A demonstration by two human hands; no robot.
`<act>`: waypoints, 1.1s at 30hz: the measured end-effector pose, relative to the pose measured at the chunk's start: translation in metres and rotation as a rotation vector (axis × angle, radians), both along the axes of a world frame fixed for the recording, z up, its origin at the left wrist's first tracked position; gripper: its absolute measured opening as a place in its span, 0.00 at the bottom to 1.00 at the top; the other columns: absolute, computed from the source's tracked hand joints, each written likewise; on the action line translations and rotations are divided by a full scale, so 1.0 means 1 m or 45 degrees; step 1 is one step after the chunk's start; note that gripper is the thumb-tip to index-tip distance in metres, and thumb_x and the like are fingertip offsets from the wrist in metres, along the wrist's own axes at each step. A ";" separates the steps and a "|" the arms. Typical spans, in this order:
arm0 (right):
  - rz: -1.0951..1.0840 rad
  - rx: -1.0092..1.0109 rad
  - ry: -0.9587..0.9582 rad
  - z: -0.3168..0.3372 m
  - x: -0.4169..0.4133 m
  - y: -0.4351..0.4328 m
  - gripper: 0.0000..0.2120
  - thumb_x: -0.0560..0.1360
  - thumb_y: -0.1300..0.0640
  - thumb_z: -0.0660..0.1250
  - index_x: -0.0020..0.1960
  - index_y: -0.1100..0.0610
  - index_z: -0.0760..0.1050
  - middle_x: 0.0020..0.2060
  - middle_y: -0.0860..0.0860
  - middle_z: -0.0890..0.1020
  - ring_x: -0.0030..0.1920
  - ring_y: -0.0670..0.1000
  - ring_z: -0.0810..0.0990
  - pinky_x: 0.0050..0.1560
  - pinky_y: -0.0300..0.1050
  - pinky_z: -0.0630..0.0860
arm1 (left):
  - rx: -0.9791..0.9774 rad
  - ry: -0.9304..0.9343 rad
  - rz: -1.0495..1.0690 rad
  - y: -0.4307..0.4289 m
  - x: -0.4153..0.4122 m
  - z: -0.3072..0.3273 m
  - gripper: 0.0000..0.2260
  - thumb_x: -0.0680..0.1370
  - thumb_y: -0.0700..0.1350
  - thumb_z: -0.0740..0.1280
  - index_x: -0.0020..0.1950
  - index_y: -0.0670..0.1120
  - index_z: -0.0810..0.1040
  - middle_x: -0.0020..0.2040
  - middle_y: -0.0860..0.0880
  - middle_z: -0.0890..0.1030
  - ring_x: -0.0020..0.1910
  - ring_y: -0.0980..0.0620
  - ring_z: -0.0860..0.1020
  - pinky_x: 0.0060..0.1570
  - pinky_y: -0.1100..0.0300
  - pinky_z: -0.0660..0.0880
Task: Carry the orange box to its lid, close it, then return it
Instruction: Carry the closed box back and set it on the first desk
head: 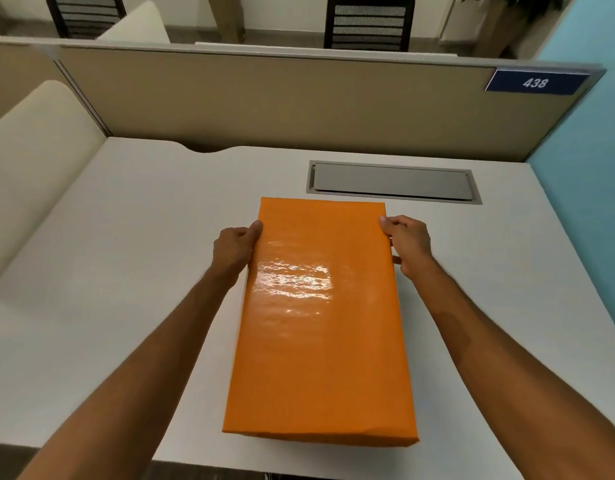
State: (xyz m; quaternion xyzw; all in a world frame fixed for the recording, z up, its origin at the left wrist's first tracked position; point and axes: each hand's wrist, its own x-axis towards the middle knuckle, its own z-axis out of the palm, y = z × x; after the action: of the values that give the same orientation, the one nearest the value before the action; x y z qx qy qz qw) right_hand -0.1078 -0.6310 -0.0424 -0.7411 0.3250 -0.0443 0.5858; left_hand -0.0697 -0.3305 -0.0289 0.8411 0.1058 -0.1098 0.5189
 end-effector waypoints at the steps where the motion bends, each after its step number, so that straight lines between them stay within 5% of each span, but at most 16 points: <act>1: -0.014 0.013 0.009 -0.001 0.001 0.000 0.10 0.77 0.48 0.68 0.52 0.54 0.80 0.49 0.53 0.83 0.50 0.56 0.82 0.50 0.57 0.81 | 0.000 -0.002 0.007 0.000 0.000 -0.001 0.19 0.79 0.61 0.62 0.39 0.48 0.79 0.49 0.37 0.84 0.49 0.38 0.83 0.54 0.39 0.79; 9: -0.058 -0.014 0.059 0.002 0.003 0.004 0.11 0.77 0.48 0.68 0.54 0.53 0.79 0.51 0.52 0.82 0.51 0.55 0.80 0.50 0.56 0.79 | -0.055 0.022 0.042 -0.002 0.000 -0.002 0.17 0.79 0.58 0.64 0.48 0.44 0.81 0.48 0.42 0.83 0.50 0.39 0.83 0.56 0.41 0.79; 14: 0.003 -0.110 0.026 0.005 -0.004 0.007 0.18 0.78 0.44 0.65 0.62 0.55 0.77 0.55 0.54 0.82 0.53 0.56 0.80 0.51 0.56 0.80 | -0.040 0.065 0.030 -0.002 -0.001 0.002 0.27 0.79 0.60 0.62 0.69 0.42 0.74 0.65 0.41 0.79 0.60 0.39 0.79 0.59 0.40 0.77; 19: 0.094 -0.210 0.066 0.008 -0.028 0.013 0.25 0.79 0.41 0.62 0.70 0.55 0.70 0.64 0.56 0.78 0.60 0.57 0.79 0.60 0.56 0.77 | -0.082 0.107 -0.015 0.004 -0.014 0.005 0.28 0.79 0.60 0.63 0.72 0.43 0.69 0.67 0.42 0.76 0.61 0.41 0.77 0.58 0.43 0.77; 33: 0.175 0.020 -0.030 0.006 -0.158 0.040 0.28 0.76 0.47 0.69 0.74 0.48 0.67 0.64 0.52 0.77 0.60 0.54 0.79 0.57 0.55 0.79 | -0.216 0.057 -0.207 0.044 -0.122 -0.003 0.27 0.78 0.55 0.67 0.76 0.54 0.65 0.71 0.45 0.73 0.63 0.45 0.76 0.59 0.42 0.76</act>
State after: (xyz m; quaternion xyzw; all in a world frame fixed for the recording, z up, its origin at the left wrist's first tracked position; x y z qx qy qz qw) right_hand -0.2663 -0.5915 -0.0362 -0.7565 0.2667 -0.0103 0.5971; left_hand -0.1920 -0.2860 -0.0316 0.7974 0.0393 -0.1787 0.5750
